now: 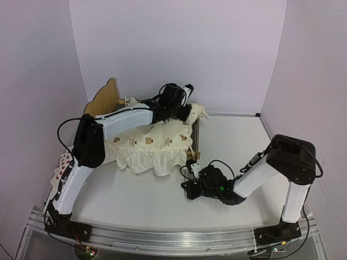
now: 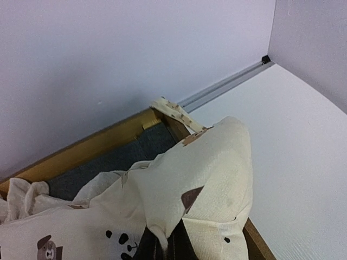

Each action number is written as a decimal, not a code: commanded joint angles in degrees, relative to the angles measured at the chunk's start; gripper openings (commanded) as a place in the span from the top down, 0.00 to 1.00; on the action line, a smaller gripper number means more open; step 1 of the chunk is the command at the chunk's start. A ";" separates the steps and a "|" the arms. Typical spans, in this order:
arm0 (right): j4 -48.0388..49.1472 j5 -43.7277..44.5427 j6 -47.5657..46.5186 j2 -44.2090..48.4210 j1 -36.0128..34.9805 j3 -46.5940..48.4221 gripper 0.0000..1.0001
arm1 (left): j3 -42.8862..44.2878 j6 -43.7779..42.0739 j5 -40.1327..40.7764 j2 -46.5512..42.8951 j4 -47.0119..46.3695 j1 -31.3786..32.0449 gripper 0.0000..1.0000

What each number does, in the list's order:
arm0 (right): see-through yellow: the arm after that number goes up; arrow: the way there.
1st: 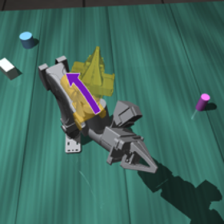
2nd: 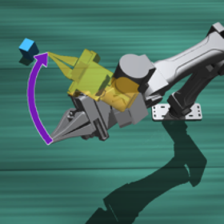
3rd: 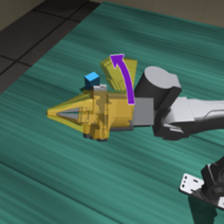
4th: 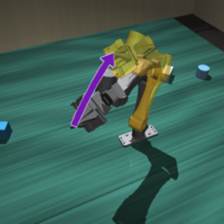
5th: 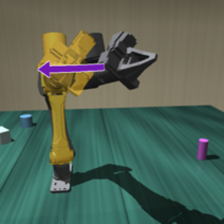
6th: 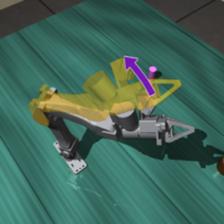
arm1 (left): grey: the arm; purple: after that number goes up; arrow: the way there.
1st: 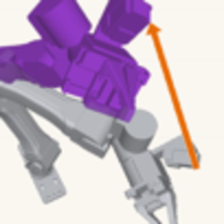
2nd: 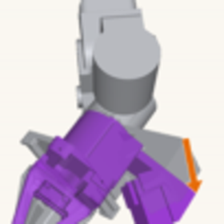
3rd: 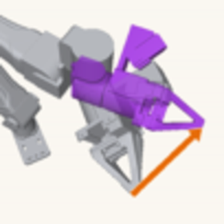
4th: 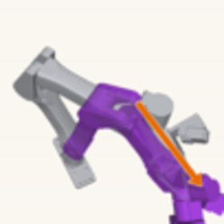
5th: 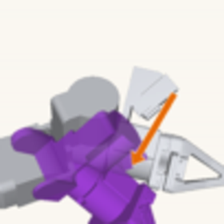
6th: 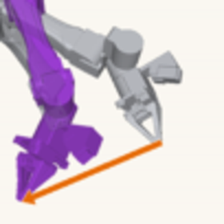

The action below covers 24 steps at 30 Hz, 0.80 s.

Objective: Set up the pet bed

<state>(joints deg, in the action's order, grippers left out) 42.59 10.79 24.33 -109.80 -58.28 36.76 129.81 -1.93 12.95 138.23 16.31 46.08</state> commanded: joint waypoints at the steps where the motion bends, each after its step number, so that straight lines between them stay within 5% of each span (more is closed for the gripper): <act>1: -2.24 -1.73 0.92 -1.56 -0.34 1.09 1.00 | 4.06 -1.83 5.78 -3.21 -7.11 -2.00 1.00; 12: -2.32 -2.23 1.28 -2.82 -0.32 1.83 1.00 | 6.72 -0.25 7.51 1.43 -17.48 -4.58 1.00; 19: -2.41 -2.43 1.40 -2.78 -0.32 2.11 1.00 | 3.74 -3.47 0.69 5.79 -27.42 -5.10 0.95; 24: -2.52 -3.28 2.02 -2.08 -0.30 1.77 1.00 | 7.49 -4.45 0.02 10.28 -23.80 -5.12 0.71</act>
<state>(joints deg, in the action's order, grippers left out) 42.85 9.61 25.51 -111.13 -58.28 38.26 133.74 -4.74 14.43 145.61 -4.72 41.23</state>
